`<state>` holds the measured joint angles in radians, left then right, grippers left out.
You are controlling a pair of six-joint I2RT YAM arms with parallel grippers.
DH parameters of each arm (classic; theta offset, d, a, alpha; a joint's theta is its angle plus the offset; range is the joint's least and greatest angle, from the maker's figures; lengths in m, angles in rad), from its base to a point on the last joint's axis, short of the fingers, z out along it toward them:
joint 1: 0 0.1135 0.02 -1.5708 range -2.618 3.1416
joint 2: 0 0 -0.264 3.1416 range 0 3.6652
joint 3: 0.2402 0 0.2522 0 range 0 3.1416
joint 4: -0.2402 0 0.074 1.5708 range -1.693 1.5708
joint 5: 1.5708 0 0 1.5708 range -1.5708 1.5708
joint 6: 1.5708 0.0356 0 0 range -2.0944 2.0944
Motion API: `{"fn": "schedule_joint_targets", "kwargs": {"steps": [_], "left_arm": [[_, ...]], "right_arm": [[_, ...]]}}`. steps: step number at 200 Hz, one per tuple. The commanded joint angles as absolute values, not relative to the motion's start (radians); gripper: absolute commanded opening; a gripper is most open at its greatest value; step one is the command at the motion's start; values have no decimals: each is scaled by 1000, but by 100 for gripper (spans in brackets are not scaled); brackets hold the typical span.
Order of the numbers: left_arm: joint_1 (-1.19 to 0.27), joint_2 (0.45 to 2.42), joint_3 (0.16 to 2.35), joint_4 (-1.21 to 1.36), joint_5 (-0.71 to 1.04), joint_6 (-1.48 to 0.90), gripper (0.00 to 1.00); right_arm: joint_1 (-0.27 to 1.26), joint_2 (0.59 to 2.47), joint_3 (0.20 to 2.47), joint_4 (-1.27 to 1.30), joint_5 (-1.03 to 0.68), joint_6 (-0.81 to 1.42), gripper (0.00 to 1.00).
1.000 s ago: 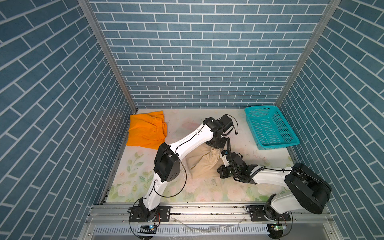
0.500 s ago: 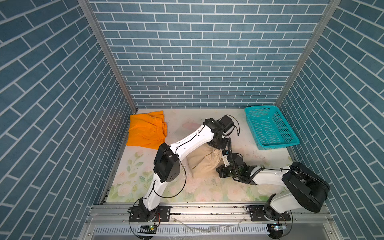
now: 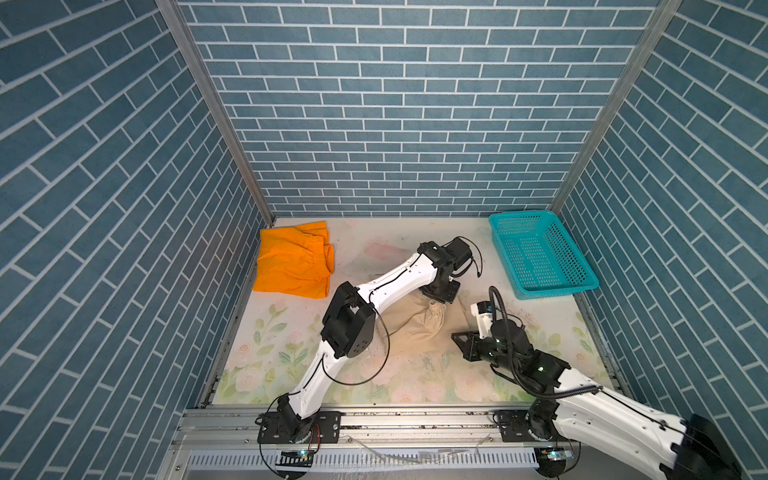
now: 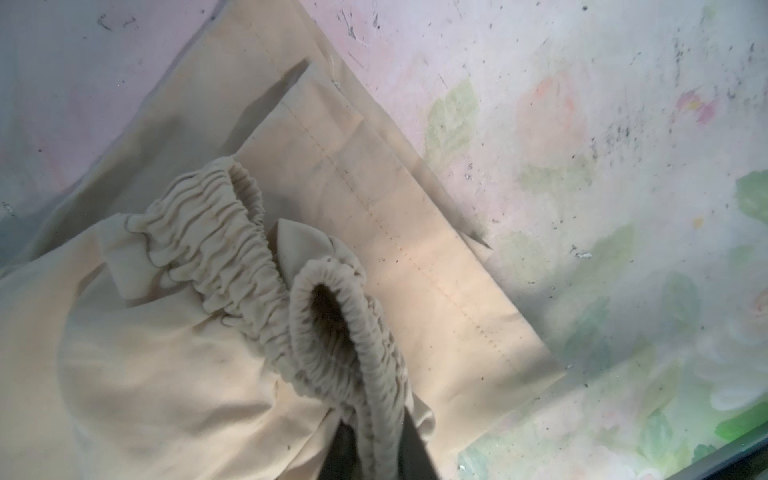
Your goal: Fold and stack the shorts
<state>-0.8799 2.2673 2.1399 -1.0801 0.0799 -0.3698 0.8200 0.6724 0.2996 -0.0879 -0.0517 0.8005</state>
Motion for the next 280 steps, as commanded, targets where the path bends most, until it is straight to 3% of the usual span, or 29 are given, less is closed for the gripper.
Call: {"fn": "schedule_joint_targets", "kwargs": {"steps": [1, 15, 64, 102, 120, 138, 164, 209, 236, 280], "left_arm": [[-887, 2283, 2191, -1045, 121, -395, 75], [-887, 2280, 2227, -1052, 126, -406, 99], [-850, 2158, 2312, -1165, -3, -425, 100], [-756, 1853, 1932, -1059, -61, -446, 100], [-686, 1695, 1658, -918, 4, -489, 94], [-636, 1571, 1436, -783, 59, -522, 81], [-623, 1480, 1257, -684, 63, -528, 70], [-624, 1476, 1072, -530, 127, -550, 66], [-623, 1470, 1010, -475, 125, -557, 72], [-622, 1458, 1079, -600, 4, -517, 100]], "right_arm": [[819, 547, 333, -456, 72, 830, 21], [819, 508, 355, -546, 85, 829, 24], [818, 644, 510, -578, 36, 713, 28], [818, 894, 696, -461, -1, 567, 24], [807, 1032, 774, -394, -41, 511, 24], [771, 1184, 845, -341, -126, 460, 23], [695, 1331, 873, -232, -243, 436, 17], [585, 1467, 762, -151, -340, 442, 9], [583, 1452, 649, -127, -330, 481, 8], [583, 1379, 669, -227, -264, 445, 13]]}}
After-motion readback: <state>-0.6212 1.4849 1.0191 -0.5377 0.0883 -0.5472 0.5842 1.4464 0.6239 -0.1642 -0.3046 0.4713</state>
